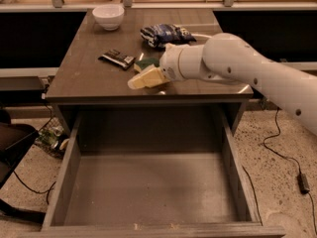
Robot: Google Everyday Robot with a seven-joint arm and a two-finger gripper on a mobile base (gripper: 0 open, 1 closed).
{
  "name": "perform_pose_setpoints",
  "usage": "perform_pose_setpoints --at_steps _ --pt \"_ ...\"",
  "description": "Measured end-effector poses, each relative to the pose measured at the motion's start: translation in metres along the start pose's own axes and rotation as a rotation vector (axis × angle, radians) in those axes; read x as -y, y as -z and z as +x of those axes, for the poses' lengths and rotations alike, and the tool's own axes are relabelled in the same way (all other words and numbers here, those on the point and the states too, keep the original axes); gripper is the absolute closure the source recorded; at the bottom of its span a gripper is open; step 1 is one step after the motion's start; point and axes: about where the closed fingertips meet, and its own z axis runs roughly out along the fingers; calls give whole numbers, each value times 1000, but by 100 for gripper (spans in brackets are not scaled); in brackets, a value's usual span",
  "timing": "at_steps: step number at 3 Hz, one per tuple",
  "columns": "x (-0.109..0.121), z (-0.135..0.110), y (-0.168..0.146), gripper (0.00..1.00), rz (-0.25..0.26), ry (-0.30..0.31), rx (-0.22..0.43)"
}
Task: Place sponge into top drawer
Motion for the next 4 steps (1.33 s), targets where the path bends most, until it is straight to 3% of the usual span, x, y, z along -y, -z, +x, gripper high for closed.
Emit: perform_pose_setpoints --at_steps 1,2,4 --pt "3 25 -8 0 -5 -56 -6" --pt "-5 41 -17 26 -33 -84 -3" --pt "-5 37 -16 72 -33 -84 -3"
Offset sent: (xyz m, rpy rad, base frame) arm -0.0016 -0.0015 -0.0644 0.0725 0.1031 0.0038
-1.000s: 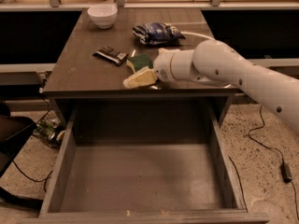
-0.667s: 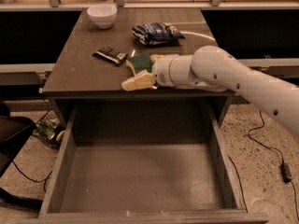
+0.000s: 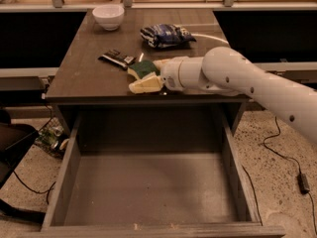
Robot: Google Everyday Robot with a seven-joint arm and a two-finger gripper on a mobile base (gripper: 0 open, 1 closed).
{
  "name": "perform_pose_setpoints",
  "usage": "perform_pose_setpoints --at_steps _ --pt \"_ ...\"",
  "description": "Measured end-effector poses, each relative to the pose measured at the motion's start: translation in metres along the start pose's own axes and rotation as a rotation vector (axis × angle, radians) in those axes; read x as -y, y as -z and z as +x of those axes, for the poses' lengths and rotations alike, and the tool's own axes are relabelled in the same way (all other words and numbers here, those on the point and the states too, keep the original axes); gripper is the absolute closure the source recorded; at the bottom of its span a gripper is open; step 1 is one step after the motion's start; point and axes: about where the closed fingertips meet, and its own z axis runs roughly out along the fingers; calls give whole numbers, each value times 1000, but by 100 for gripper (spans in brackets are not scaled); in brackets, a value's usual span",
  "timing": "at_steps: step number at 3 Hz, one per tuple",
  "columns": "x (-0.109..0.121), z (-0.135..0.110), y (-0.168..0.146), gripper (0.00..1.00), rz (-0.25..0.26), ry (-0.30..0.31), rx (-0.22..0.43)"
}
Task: Place sponge into top drawer
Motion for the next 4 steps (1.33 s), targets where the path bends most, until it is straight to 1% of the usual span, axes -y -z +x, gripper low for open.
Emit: perform_pose_setpoints --at_steps 1,2,4 --pt "0 0 0 96 0 0 0" --pt "0 0 0 100 0 0 0" --pt "0 -1 0 100 0 0 0"
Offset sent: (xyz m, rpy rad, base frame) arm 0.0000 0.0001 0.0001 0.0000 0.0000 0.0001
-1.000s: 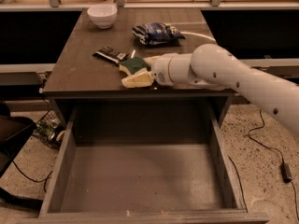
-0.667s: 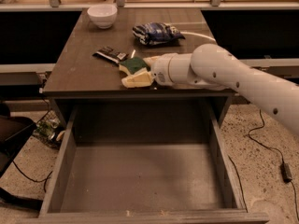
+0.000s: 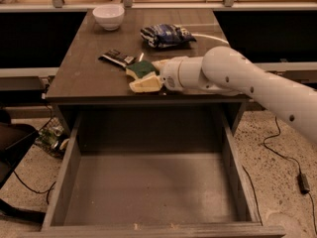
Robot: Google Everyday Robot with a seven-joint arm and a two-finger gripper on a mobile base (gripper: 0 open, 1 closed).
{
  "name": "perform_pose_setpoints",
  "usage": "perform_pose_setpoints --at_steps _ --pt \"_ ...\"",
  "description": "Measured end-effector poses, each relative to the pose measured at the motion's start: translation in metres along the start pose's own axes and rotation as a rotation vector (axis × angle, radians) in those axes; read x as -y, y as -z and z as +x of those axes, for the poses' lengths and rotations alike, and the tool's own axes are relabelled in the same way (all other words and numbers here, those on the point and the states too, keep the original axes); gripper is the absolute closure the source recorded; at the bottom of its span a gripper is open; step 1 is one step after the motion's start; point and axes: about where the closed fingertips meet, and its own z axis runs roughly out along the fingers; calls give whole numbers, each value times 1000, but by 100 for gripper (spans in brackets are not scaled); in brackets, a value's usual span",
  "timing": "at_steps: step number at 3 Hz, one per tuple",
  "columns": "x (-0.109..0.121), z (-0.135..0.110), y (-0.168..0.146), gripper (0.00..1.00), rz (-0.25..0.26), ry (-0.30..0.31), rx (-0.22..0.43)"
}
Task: Place sponge into top drawer
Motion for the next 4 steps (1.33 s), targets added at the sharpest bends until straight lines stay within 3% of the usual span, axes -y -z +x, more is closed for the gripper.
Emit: perform_pose_setpoints --at_steps 1,2,3,4 --pt "-9 -3 30 100 3 20 30" --pt "-56 -14 71 100 -52 82 90" --pt "-86 2 120 100 -89 111 103" --pt "-110 42 154 100 -137 108 42"
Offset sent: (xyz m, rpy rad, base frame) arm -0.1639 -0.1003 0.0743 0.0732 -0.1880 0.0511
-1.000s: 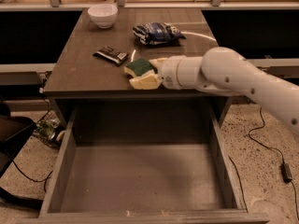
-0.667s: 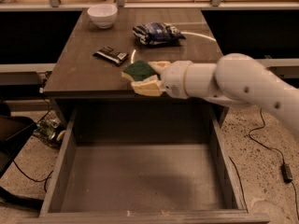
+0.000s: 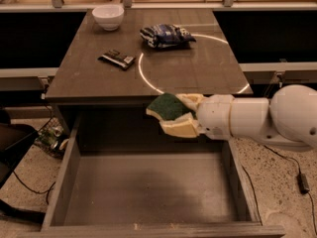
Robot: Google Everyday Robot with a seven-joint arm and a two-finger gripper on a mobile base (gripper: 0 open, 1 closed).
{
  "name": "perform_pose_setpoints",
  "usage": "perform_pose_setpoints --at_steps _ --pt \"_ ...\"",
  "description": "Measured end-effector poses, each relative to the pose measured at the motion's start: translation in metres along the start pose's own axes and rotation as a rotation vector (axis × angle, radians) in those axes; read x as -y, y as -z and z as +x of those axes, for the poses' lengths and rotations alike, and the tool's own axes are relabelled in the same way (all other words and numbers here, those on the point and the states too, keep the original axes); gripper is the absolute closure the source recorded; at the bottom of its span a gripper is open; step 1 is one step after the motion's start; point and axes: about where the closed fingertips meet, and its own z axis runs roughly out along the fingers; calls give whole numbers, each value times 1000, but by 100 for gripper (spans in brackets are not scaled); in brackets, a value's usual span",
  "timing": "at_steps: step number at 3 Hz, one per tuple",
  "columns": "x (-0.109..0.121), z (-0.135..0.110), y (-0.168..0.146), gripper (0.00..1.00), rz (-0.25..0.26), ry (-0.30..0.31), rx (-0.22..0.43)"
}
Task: Place sponge into top drawer
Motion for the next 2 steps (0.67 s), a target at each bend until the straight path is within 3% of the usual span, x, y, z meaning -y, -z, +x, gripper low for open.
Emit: perform_pose_setpoints --at_steps 1,2 --pt "-23 47 8 100 -40 -36 -148" --pt "-46 86 -21 100 -114 -90 -233"
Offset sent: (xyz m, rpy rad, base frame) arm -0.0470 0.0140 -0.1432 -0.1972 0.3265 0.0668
